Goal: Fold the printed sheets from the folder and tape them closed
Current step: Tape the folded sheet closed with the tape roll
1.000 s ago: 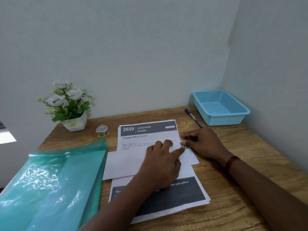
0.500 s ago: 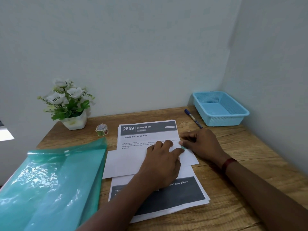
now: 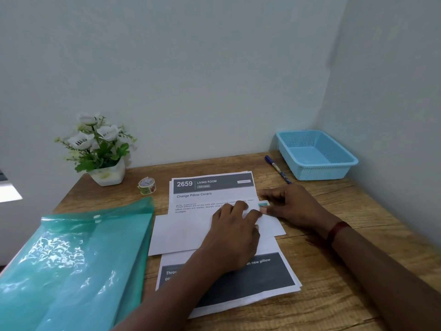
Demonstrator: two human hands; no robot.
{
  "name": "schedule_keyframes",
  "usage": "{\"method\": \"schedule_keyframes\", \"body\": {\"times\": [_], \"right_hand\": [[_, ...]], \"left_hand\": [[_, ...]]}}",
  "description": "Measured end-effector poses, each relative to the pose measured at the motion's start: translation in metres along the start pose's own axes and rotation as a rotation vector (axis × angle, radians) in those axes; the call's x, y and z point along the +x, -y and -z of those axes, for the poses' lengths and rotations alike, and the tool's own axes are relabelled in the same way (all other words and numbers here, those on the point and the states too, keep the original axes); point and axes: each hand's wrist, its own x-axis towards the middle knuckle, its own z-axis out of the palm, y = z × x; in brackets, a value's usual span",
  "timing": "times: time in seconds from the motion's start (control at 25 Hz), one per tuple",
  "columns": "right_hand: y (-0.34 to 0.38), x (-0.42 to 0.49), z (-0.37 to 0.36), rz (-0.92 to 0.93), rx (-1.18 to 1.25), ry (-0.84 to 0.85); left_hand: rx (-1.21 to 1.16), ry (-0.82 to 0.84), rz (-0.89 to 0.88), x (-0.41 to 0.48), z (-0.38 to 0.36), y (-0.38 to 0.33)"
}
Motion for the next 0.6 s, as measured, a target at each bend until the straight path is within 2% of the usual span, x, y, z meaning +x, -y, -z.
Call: {"method": "schedule_keyframes", "body": {"times": [0.2, 0.36, 0.44, 0.52, 0.6], "right_hand": [[0.002, -0.007, -0.004, 0.021, -0.042, -0.023], [-0.002, -0.012, -0.001, -0.033, 0.142, -0.158], [-0.002, -0.016, 0.000, -0.038, 0.138, -0.223], [0.003, -0.023, 0.000, -0.024, 0.078, -0.318], [0.017, -0.039, 0.003, -0.003, 0.023, -0.436]], "left_hand": [[-0.034, 0.006, 0.013, 0.000, 0.002, 0.001], [-0.352, -0.178, 0.134, 0.001, 0.018, 0.000], [-0.402, -0.273, 0.213, 0.003, 0.035, 0.012], [-0.331, -0.229, 0.266, 0.005, 0.056, 0.038], [-0.223, -0.042, 0.306, 0.003, 0.081, 0.066]]}}
